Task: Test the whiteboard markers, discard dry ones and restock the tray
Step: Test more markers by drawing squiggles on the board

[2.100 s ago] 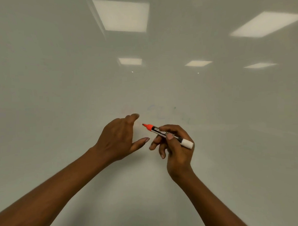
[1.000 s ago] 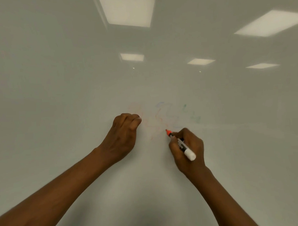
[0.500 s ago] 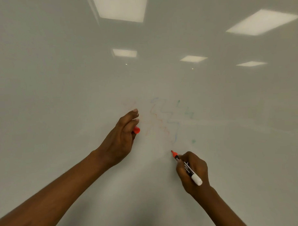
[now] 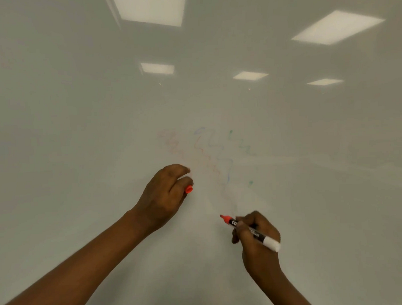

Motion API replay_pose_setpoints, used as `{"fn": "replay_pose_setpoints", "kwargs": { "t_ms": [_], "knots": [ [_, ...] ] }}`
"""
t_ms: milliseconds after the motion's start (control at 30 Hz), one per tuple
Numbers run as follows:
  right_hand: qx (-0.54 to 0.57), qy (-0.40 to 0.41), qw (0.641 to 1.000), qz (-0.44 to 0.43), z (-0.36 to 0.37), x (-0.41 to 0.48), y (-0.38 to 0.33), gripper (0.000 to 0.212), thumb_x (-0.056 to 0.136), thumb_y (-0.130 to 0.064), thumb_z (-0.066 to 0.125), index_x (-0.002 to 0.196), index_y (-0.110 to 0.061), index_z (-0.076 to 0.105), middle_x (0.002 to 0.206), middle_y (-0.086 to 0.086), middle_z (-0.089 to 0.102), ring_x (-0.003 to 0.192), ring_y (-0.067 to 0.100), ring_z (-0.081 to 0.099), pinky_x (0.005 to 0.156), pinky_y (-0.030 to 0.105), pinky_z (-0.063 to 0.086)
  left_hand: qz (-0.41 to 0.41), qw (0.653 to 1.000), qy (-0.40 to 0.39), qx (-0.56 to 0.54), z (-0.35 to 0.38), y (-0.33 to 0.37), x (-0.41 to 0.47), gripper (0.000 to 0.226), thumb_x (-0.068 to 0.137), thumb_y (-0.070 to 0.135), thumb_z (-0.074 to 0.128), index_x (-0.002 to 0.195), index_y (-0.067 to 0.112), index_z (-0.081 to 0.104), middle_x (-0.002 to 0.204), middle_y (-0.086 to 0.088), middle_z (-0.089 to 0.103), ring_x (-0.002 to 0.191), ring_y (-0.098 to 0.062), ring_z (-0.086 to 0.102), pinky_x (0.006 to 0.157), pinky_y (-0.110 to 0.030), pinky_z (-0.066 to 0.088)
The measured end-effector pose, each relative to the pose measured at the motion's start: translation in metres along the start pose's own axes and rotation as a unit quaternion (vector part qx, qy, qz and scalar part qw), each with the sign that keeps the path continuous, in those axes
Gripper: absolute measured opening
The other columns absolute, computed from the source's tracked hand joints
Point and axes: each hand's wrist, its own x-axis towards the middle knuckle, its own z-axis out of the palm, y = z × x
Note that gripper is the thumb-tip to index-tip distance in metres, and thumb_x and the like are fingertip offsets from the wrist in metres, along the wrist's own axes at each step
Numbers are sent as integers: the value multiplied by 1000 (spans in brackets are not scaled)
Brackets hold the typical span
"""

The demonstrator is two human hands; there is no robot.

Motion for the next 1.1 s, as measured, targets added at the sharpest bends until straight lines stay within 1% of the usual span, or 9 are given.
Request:
{"fn": "replay_pose_setpoints", "kwargs": {
  "t_ms": [133, 300, 433, 533, 633, 733, 833, 933, 1100],
  "knots": [
    [161, 2, 987, 1, 10, 6, -36, 18, 75, -30, 57, 63, -16, 60, 55, 16, 61, 48, 27, 58, 45, 22, 39, 22, 1000, -21, 9, -4, 10, 1, 20, 91, 18, 64, 103, 5, 54, 83, -13, 66, 75, -25, 57, 67, -35, 47],
    [201, 3, 979, 18, 20, 7, -55, 14, 73, -31, 57, 65, -22, 63, 55, 16, 61, 46, 47, 46, 41, 23, 32, 37, 999, -25, -5, -10, 20, 4, 26, 95, 28, 57, 107, 5, 54, 82, -11, 66, 72, -23, 57, 65, -34, 47],
    [197, -7, 980, 25, 23, 5, -56, 15, 73, -32, 57, 64, -21, 63, 56, 16, 62, 46, 31, 55, 40, 22, 33, 48, 998, -37, -13, -16, 25, 5, 28, 98, 31, 51, 109, 6, 54, 83, -11, 67, 74, -22, 58, 66, -35, 48],
    [191, -25, 981, 36, 22, 4, -55, 17, 73, -33, 57, 65, -20, 63, 56, 15, 62, 46, 29, 55, 41, 22, 34, 60, 997, -55, -16, -18, 27, 5, 25, 99, 32, 48, 104, 9, 54, 79, -9, 65, 69, -21, 56, 63, -35, 46],
    [181, -35, 981, 62, 23, 5, -57, 19, 74, -28, 61, 66, -10, 59, 51, 14, 60, 43, 29, 52, 40, 20, 35, 83, 992, -87, -33, -20, 30, 6, 28, 101, 32, 43, 96, 9, 58, 72, -6, 60, 60, -18, 49, 58, -32, 40],
    [199, -17, 975, 98, 23, 7, -62, 21, 75, -20, 53, 63, -3, 49, 45, 11, 54, 36, 20, 48, 37, 18, 35, 57, 991, -106, -54, -22, 37, 11, 40, 104, 34, 33, 89, 11, 61, 66, -3, 57, 54, -16, 46, 51, -29, 42],
    [229, 12, 968, 97, 24, 9, -68, 22, 76, -17, 49, 58, -6, 47, 42, 10, 48, 34, 19, 44, 36, 19, 34, 22, 994, -85, -69, -21, 48, 18, 30, 104, 31, 32, 93, 14, 53, 67, -4, 57, 54, -16, 46, 50, -29, 41],
    [259, 23, 963, 67, 26, 14, -74, 25, 75, -20, 54, 51, -17, 48, 41, 9, 46, 33, 20, 43, 36, 20, 35, -16, 992, -48, -116, -21, 57, 28, 8, 96, 21, 46, 98, 14, 48, 70, -7, 58, 56, -17, 48, 52, -27, 42],
    [265, 4, 962, 62, 24, 20, -80, 28, 69, -32, 58, 54, -12, 45, 41, 9, 47, 33, 18, 43, 36, 19, 36, -11, 991, -49, -121, -25, 56, 34, 14, 99, 25, 41, 98, 14, 48, 72, -7, 58, 57, -18, 49, 52, -27, 42]
  ]
}}
